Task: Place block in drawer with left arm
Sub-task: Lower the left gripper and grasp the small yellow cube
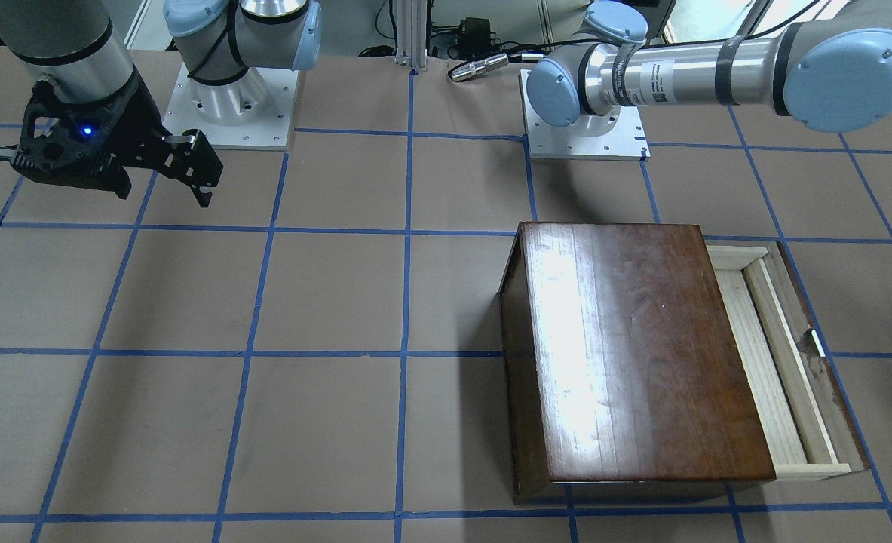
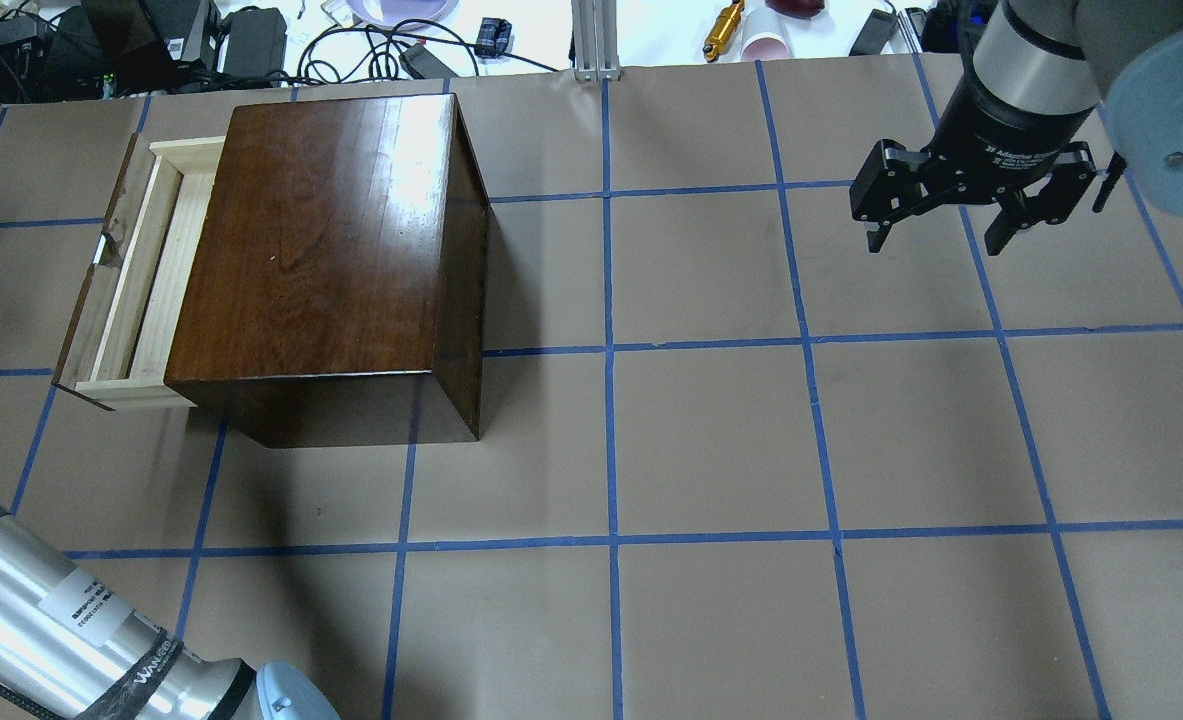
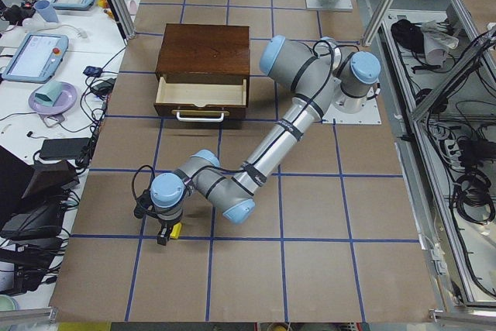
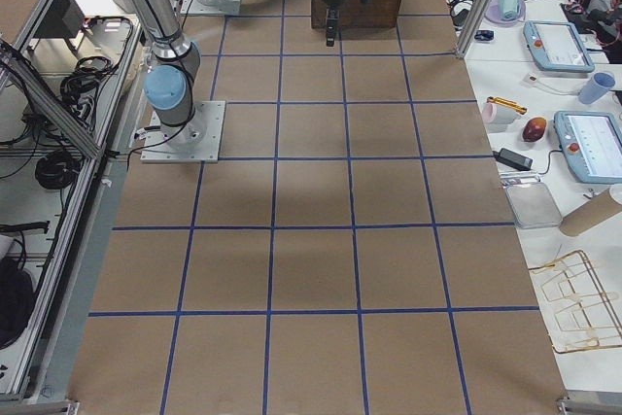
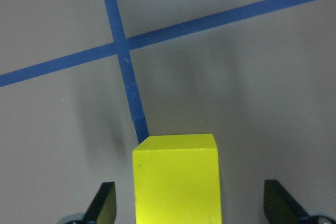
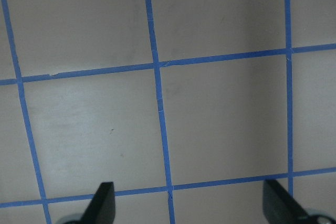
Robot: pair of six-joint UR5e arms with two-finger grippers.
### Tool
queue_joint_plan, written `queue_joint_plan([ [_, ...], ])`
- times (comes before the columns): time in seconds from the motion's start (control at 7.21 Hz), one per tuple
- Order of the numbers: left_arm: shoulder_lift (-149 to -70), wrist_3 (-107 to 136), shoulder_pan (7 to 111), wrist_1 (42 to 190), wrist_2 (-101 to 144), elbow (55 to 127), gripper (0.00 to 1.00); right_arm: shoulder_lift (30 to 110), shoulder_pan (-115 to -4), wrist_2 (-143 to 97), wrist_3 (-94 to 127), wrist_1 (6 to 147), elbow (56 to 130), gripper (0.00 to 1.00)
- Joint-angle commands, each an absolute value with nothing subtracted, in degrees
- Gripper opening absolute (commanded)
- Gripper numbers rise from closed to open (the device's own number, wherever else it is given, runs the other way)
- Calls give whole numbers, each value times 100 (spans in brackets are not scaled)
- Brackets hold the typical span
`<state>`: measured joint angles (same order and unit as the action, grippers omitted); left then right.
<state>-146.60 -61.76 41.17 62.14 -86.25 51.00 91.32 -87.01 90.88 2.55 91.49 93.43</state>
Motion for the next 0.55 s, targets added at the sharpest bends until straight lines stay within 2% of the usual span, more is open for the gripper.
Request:
queue_joint_plan([
  [0.0,-14704,-6196,4113,6161,-8631,5089,76,9132,-8701,9088,255,9149,9343,100],
  [0.14,-14704,-6196,4113,6135,-8718,5089,24,9132,-8701,9088,255,9149,9343,100],
  [0.28,-14695,-6196,4113,6091,-8884,5098,0,9132,-8701,9088,255,9149,9343,100],
  [0.42,-14661,-6205,4113,6091,-8912,5098,0,9132,-8701,9088,255,9149,9343,100],
])
